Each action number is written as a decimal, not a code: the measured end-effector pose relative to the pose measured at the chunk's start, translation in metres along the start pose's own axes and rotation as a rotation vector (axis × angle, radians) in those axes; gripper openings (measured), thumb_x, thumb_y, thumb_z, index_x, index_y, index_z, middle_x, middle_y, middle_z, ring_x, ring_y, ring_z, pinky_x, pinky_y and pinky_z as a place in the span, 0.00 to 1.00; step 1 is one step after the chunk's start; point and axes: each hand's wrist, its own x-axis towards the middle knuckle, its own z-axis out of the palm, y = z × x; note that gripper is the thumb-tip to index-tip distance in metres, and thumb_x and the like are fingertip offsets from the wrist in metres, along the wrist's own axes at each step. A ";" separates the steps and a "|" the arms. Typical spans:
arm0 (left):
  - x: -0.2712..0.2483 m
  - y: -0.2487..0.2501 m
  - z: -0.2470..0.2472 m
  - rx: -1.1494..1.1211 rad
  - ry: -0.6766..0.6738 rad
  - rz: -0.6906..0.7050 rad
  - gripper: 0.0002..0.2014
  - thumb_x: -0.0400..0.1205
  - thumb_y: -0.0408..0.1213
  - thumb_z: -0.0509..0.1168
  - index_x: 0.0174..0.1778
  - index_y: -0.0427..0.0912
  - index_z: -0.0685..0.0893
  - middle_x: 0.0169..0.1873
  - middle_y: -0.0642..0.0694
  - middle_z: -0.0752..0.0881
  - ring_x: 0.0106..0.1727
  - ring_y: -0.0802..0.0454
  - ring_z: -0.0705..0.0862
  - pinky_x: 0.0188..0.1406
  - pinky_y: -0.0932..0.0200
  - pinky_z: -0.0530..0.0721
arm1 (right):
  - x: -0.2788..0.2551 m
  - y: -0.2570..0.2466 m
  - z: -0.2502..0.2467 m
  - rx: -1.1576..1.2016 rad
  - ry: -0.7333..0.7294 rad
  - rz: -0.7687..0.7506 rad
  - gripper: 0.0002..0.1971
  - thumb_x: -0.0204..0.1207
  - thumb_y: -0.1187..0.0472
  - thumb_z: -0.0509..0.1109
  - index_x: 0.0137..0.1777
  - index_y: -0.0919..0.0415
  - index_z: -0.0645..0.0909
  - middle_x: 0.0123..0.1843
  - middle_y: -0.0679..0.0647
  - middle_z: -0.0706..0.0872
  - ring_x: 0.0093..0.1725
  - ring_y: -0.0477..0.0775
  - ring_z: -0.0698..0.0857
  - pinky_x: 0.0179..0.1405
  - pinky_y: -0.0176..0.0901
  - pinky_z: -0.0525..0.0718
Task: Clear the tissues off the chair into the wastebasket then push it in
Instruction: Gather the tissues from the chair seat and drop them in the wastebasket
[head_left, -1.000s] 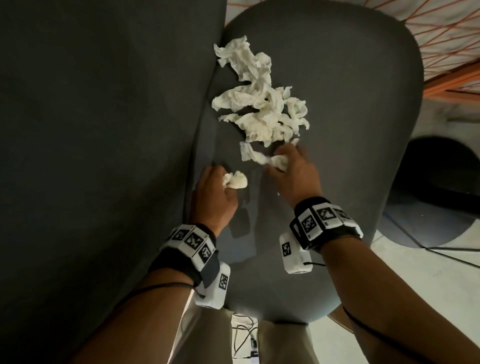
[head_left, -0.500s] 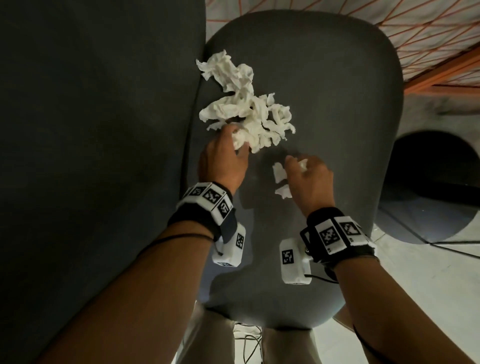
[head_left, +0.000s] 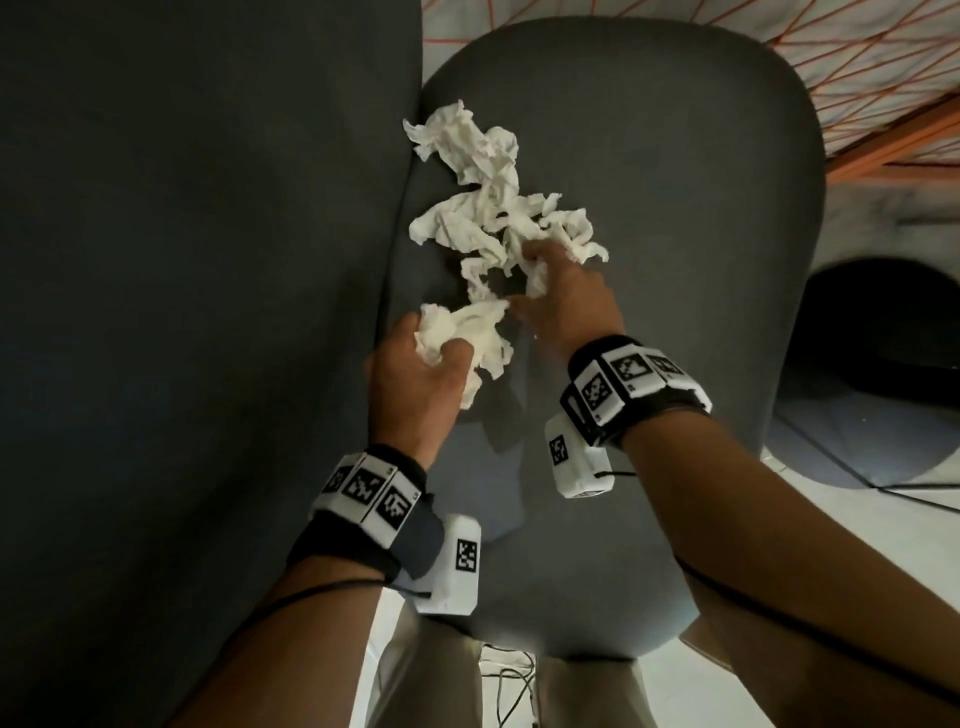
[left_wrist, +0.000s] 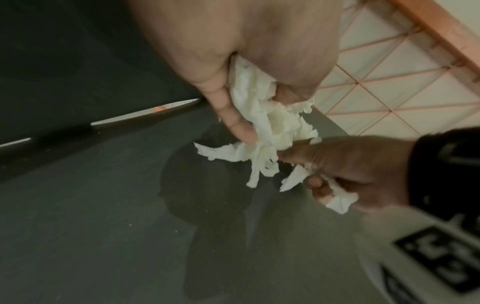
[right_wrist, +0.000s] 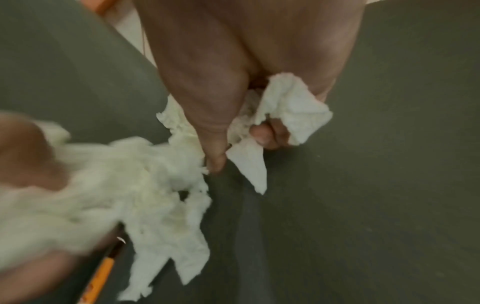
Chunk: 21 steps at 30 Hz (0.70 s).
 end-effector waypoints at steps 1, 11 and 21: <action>-0.002 -0.001 -0.002 -0.011 0.001 -0.013 0.03 0.76 0.36 0.68 0.43 0.44 0.82 0.34 0.51 0.86 0.33 0.57 0.84 0.31 0.63 0.82 | 0.000 0.001 0.000 -0.042 0.014 0.005 0.23 0.78 0.51 0.70 0.72 0.46 0.71 0.64 0.60 0.83 0.60 0.66 0.84 0.59 0.56 0.84; 0.009 0.005 -0.003 -0.025 -0.019 -0.083 0.10 0.80 0.45 0.67 0.36 0.43 0.83 0.31 0.49 0.87 0.33 0.56 0.86 0.32 0.59 0.84 | -0.028 0.026 -0.014 0.169 0.210 0.148 0.24 0.79 0.39 0.63 0.46 0.62 0.84 0.45 0.59 0.89 0.48 0.62 0.86 0.52 0.53 0.84; 0.023 0.008 0.002 -0.004 -0.110 -0.134 0.18 0.74 0.30 0.65 0.58 0.49 0.81 0.48 0.43 0.89 0.44 0.41 0.90 0.48 0.42 0.91 | -0.072 0.069 -0.015 0.557 0.347 0.232 0.13 0.75 0.72 0.61 0.48 0.50 0.75 0.38 0.53 0.89 0.36 0.55 0.90 0.34 0.47 0.88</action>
